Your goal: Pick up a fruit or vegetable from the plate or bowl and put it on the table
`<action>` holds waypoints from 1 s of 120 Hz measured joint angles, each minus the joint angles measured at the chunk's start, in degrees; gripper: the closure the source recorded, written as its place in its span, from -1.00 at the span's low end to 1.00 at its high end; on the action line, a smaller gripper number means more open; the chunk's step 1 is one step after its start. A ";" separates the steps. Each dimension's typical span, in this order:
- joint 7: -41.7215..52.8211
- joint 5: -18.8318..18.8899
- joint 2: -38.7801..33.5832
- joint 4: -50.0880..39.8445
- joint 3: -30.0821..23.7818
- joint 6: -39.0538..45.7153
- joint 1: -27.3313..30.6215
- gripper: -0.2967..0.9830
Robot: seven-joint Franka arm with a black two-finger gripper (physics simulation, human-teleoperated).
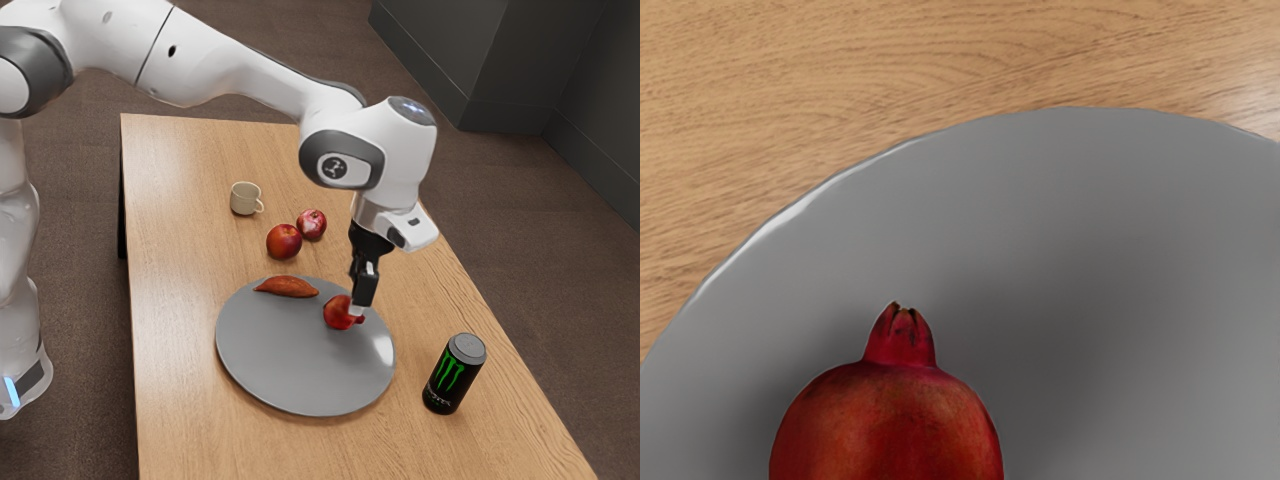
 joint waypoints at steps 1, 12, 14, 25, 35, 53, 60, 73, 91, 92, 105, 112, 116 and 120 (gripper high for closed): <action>0.00 -0.01 -0.04 -0.12 0.01 0.10 -0.03 -0.54; 0.01 -0.03 -0.53 -0.76 0.15 0.97 -0.25 -0.54; 0.01 -0.04 -0.57 -0.80 0.16 1.09 -0.25 -0.54; 0.02 -0.06 -0.74 -1.08 0.29 1.61 -0.14 -0.54; 0.01 -0.07 -1.05 -1.41 0.35 1.91 0.32 -0.54; 0.01 -0.07 -1.61 -2.19 0.36 2.25 1.51 -0.54; 0.01 -0.09 -1.64 -2.74 0.36 2.61 1.79 -0.54; -0.01 -0.11 -1.64 -3.51 0.36 3.09 1.85 -0.54; -0.02 -0.11 -1.61 -3.67 0.30 3.43 1.34 -0.54; -0.02 -0.11 -1.60 -3.68 0.29 3.44 1.31 -0.54; -0.03 -0.11 -1.60 -4.33 0.28 3.64 1.00 -0.54; -0.03 -0.11 -1.63 -5.21 0.27 3.84 0.96 -0.54; -0.03 -0.12 -1.64 -5.46 0.27 3.93 0.98 -0.54; -0.03 -0.12 -1.61 -5.63 0.27 4.01 1.02 -0.54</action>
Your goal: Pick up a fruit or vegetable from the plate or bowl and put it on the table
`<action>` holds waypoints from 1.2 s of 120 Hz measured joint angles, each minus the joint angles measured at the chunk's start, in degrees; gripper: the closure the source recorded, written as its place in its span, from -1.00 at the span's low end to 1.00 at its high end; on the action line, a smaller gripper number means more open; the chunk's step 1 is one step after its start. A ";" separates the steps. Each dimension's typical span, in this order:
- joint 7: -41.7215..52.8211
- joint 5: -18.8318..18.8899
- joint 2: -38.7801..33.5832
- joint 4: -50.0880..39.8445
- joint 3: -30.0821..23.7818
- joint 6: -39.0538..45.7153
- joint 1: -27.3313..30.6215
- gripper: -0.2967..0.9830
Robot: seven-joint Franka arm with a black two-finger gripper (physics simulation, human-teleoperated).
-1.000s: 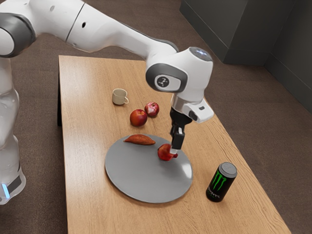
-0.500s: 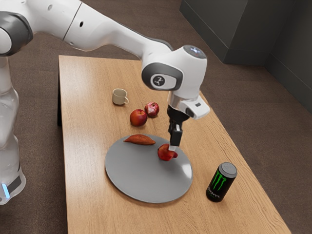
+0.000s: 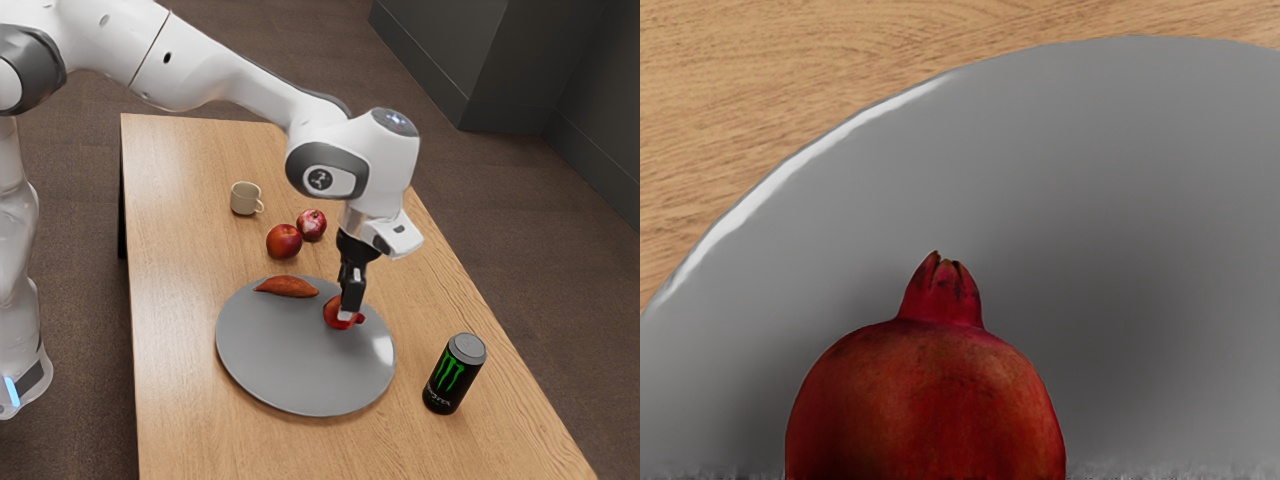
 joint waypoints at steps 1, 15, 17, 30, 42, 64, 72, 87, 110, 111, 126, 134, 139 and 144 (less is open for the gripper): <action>0.00 0.00 0.01 -0.04 0.00 0.02 0.01 -0.54; 0.01 -0.01 0.61 -0.99 0.00 0.70 0.24 -0.54; 0.01 -0.01 0.76 -1.08 0.00 0.83 0.27 -0.54; 0.01 -0.01 1.58 -1.31 0.00 1.54 0.46 -0.54; 0.02 -0.01 2.06 -1.32 0.00 2.00 0.61 -0.53; -0.01 0.04 3.00 -1.30 -0.06 2.64 0.90 -0.12; -0.12 0.21 3.02 -1.22 -0.25 2.80 1.23 0.00; -0.44 0.64 1.49 2.74 0.79 1.64 0.62 0.12; -0.53 0.86 2.88 14.42 2.45 -4.62 -0.18 0.13; -0.52 0.83 3.02 14.57 2.31 -4.81 0.01 0.14; -0.28 0.62 4.43 15.48 2.30 -6.86 1.94 0.15; -0.16 0.59 5.25 16.27 2.33 -7.57 4.76 0.15; -0.09 0.61 6.19 17.37 2.39 -7.95 7.27 0.15; -0.02 0.64 6.94 18.00 2.47 -8.26 10.21 0.15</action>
